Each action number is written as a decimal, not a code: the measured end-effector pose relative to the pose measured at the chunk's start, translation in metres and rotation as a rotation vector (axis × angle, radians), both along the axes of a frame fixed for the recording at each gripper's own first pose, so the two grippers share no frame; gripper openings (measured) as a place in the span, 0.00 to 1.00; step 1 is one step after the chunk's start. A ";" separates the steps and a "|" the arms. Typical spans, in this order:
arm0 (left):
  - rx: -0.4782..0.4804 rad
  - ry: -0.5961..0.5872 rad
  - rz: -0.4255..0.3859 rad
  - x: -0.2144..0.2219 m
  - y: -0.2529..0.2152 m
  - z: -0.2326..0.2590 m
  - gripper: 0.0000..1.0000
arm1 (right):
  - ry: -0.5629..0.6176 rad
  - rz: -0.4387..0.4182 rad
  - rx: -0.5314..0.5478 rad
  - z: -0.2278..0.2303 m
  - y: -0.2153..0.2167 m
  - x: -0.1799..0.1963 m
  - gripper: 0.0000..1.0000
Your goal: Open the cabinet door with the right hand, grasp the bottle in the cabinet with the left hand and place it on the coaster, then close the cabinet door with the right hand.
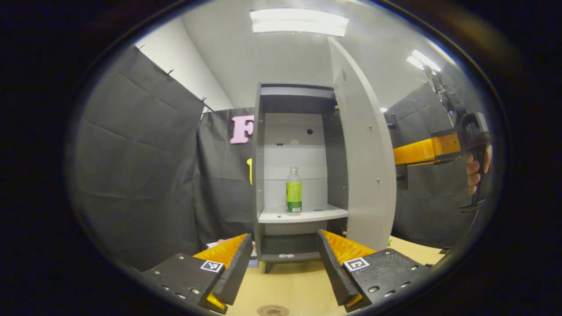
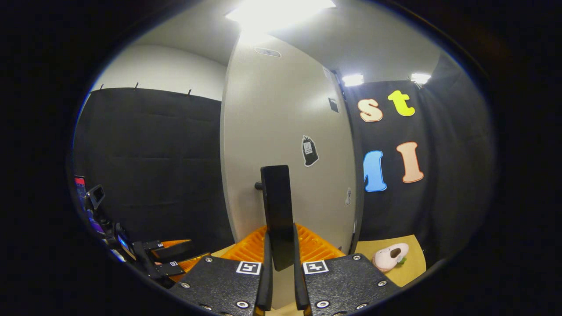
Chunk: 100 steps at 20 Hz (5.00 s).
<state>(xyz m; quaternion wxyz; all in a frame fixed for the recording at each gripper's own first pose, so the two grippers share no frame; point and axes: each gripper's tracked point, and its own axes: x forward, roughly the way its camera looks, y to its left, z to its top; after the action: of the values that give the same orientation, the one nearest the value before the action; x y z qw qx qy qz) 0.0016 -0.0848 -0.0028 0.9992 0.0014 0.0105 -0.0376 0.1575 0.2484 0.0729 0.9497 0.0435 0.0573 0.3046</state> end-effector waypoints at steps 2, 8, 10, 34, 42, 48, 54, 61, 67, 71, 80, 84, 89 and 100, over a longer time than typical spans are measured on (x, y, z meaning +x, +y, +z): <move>0.002 0.005 -0.007 -0.002 -0.008 -0.001 0.88 | -0.002 -0.013 -0.002 0.001 -0.011 0.001 0.20; 0.010 0.011 -0.011 -0.007 -0.024 -0.001 0.87 | -0.011 -0.052 -0.017 0.001 -0.034 0.005 0.20; 0.015 0.010 -0.008 -0.009 -0.028 0.002 0.87 | -0.010 -0.065 -0.011 0.000 -0.041 0.006 0.20; 0.012 -0.005 0.033 0.029 -0.053 0.039 0.83 | -0.052 -0.322 -0.092 -0.029 -0.149 -0.020 0.48; -0.012 -0.039 -0.078 0.136 -0.050 0.051 0.83 | 0.023 -0.572 -0.038 -0.056 -0.196 -0.036 0.60; -0.029 -0.050 -0.151 0.213 -0.043 0.051 0.83 | 0.011 -0.686 -0.020 -0.059 -0.193 -0.036 0.75; -0.033 -0.048 -0.213 0.280 -0.050 0.041 0.83 | -0.004 -0.782 -0.018 -0.057 -0.190 -0.040 0.90; -0.034 -0.014 -0.247 0.351 -0.063 0.005 0.83 | -0.017 -0.891 -0.048 -0.055 -0.192 -0.046 0.90; -0.062 0.025 -0.247 0.399 -0.063 -0.025 0.87 | -0.010 -0.943 -0.082 -0.057 -0.189 -0.048 0.90; -0.072 0.041 -0.245 0.419 -0.065 -0.035 0.79 | -0.009 -0.951 -0.103 -0.058 -0.184 -0.048 0.90; -0.070 0.069 -0.233 0.440 -0.063 -0.052 0.75 | -0.024 -0.925 -0.125 -0.055 -0.174 -0.045 0.90; -0.085 0.066 -0.222 0.421 -0.055 -0.037 0.68 | -0.029 -0.879 -0.108 -0.053 -0.176 -0.048 0.89; -0.067 0.023 -0.193 0.372 -0.045 -0.008 0.63 | -0.032 -0.800 -0.082 -0.047 -0.182 -0.051 0.90; -0.048 -0.005 -0.084 0.253 0.000 0.001 0.68 | -0.032 -0.659 -0.030 -0.041 -0.195 -0.071 0.89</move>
<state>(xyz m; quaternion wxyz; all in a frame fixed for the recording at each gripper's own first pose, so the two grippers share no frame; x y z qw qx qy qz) 0.2545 -0.0852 -0.0017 0.9965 -0.0221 0.0072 -0.0799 0.0864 0.0529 0.0316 0.9985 0.0409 0.0299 -0.0194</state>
